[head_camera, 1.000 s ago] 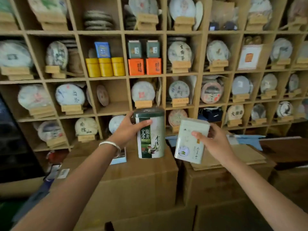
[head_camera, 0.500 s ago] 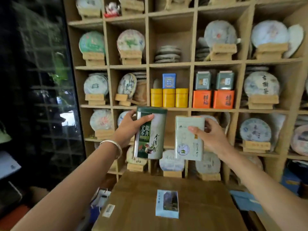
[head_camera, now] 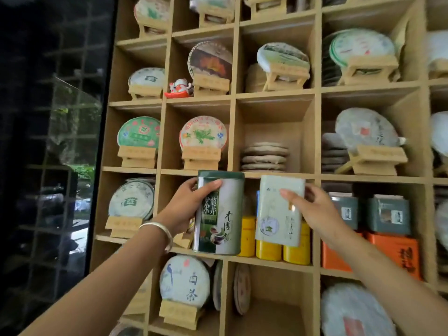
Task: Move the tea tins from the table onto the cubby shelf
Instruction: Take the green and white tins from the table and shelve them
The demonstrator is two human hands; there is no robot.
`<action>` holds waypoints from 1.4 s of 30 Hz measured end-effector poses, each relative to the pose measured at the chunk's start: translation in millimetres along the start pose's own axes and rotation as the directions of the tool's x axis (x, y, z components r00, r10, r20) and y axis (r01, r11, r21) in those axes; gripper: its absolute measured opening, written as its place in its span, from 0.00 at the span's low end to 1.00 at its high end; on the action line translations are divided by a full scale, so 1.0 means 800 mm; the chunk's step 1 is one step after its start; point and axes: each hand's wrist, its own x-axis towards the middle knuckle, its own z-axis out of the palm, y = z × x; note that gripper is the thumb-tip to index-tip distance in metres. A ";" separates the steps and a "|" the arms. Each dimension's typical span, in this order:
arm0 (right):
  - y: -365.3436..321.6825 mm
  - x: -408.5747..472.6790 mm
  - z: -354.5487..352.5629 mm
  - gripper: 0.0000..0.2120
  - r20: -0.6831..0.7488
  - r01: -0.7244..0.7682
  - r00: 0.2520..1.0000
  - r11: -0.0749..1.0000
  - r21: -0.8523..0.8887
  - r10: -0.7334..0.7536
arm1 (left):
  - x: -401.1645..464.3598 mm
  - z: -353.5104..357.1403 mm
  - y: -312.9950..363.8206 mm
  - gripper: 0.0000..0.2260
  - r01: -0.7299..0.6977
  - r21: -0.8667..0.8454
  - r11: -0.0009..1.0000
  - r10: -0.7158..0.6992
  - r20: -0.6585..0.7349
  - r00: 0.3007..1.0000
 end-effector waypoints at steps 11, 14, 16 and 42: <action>-0.034 0.209 0.051 0.17 -0.167 -0.024 0.985 0.998 0.054 0.033 | 0.143 -0.031 0.022 0.33 -0.038 0.028 0.999 0.035 0.105 0.994; -0.025 0.251 0.071 0.11 -0.187 -0.010 0.982 0.999 0.035 0.016 | 0.163 -0.055 0.012 0.33 -0.024 0.007 1.000 0.023 0.154 0.988; -0.017 0.275 0.082 0.11 -0.181 -0.001 0.983 1.000 0.006 0.002 | 0.173 -0.071 0.003 0.32 -0.010 0.002 1.000 0.010 0.173 0.985; 0.021 0.315 0.124 0.23 -0.043 -0.073 0.997 0.981 -0.179 0.066 | 0.178 -0.101 -0.039 0.26 -0.016 -0.082 0.996 0.029 0.163 0.986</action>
